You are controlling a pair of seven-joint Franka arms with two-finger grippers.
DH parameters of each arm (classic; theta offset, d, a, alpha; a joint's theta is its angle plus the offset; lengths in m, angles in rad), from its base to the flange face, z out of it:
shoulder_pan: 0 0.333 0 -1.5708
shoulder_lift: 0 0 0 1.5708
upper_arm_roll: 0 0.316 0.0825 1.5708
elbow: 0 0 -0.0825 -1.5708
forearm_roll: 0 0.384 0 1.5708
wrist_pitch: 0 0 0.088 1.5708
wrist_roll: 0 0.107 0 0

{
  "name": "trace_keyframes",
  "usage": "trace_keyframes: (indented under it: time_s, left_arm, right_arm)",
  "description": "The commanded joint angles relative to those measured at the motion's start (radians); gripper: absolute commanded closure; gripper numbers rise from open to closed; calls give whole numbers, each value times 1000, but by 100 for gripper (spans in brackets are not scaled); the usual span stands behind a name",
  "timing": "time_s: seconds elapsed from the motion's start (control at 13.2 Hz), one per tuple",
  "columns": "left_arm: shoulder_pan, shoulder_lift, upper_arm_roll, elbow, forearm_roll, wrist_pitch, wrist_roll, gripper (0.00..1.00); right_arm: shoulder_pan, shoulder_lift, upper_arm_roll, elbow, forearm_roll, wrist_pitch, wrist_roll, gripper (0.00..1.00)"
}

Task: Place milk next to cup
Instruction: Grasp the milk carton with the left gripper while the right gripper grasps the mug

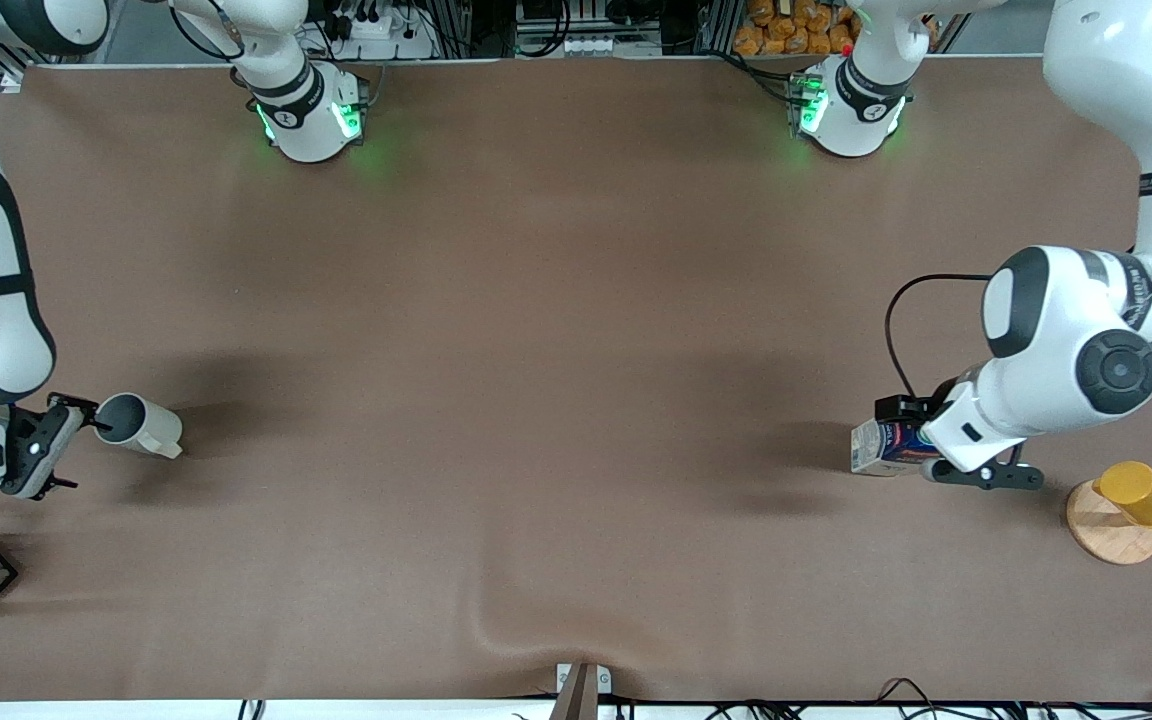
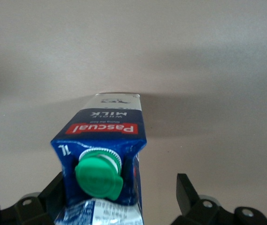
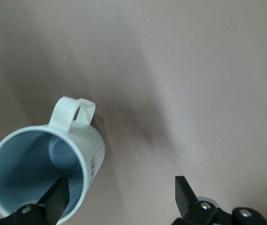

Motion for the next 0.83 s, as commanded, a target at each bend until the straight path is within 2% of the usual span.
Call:
trace_keyframes:
  time_s: [0.0,0.08,0.45,0.68,0.76]
  left_arm:
    - [-7,-3,2,0,52,4,-16,0]
    - [-6,0,2,0,66,4,-16,0]
    - [-3,49,2,23,106,7,-47,0]
    - [2,54,7,26,106,12,-45,1]
    - [2,64,8,26,106,21,-45,13]
  right_arm:
    - [8,16,2,-2,-2,23,-18,70]
    - [10,16,2,-21,-2,45,-19,98]
    - [17,-7,9,-51,10,42,-1,100]
    - [28,-45,46,-51,16,-33,127,100]
    - [45,-56,48,-49,18,-55,172,100]
